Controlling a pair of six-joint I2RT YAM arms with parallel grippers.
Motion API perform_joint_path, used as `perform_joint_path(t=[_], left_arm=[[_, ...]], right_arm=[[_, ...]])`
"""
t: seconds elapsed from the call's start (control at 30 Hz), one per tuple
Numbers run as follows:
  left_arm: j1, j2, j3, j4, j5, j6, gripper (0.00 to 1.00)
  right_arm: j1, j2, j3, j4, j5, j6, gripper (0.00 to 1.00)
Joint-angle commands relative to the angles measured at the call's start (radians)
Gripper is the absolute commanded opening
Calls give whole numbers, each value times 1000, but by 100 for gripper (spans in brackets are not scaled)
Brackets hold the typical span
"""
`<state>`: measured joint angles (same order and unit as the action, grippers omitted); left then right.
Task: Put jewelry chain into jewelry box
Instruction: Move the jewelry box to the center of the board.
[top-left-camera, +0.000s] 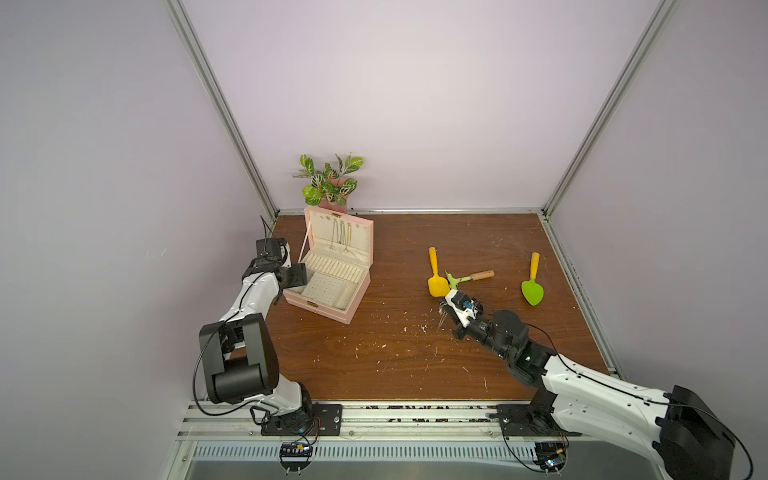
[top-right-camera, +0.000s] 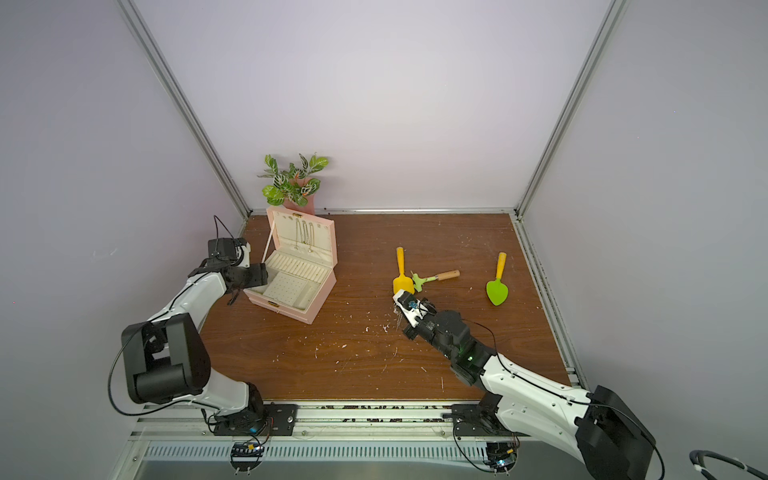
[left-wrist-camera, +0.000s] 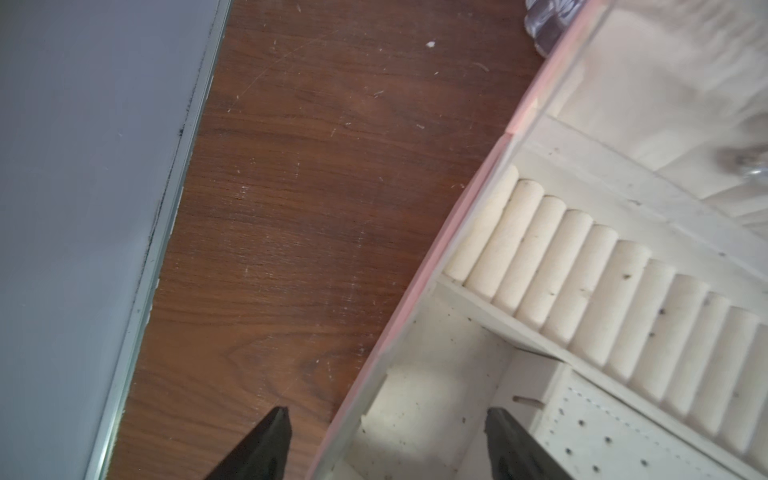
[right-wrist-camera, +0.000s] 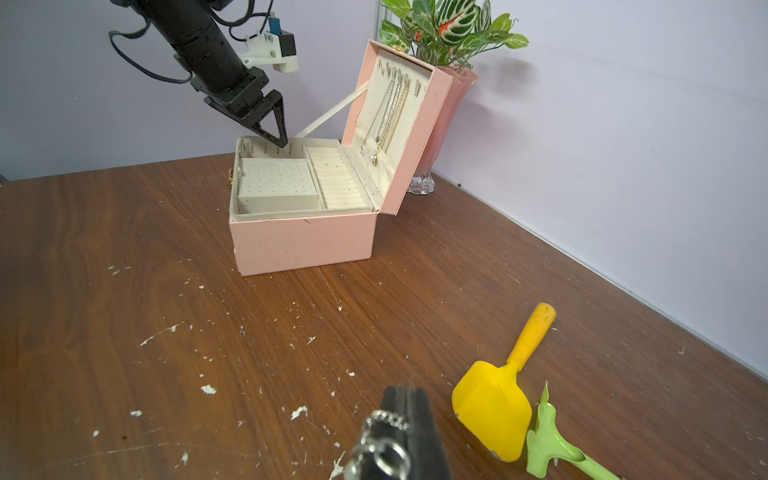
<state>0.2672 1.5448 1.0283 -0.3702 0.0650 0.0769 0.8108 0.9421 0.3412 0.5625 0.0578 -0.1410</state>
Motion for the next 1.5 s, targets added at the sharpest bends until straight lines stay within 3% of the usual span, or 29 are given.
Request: perform_joint_path(t=[0.0, 0.1, 0.27, 0.43, 0.7, 0.87, 1.03, 1.27, 1.47], left_arm=[[9, 50, 54, -27, -24, 49, 76], [9, 91, 74, -29, 36, 67, 69], [9, 122, 69, -30, 99, 82, 44], [8, 108, 42, -30, 148, 70, 26], [-124, 27, -19, -23, 109, 76, 15], [-176, -56, -66, -19, 120, 11, 7], [-308, -163, -140, -17, 93, -79, 1], [-560, -327, -272, -5, 4, -374, 1], [-783, -384, -349, -8, -44, -592, 1]], right_arm=[[-1, -22, -7, 59, -16, 12, 0], [0, -26, -14, 59, -15, 11, 0], [-2, -34, -21, 62, -12, 9, 0], [-3, -54, -29, 57, -10, 5, 0], [-5, -93, -41, 49, 11, 7, 0], [-10, -98, -44, 53, 34, 14, 0], [-13, -81, -41, 64, 45, 24, 0], [-13, -91, -41, 71, 56, 41, 0], [-15, -134, -23, 40, 64, 30, 0]])
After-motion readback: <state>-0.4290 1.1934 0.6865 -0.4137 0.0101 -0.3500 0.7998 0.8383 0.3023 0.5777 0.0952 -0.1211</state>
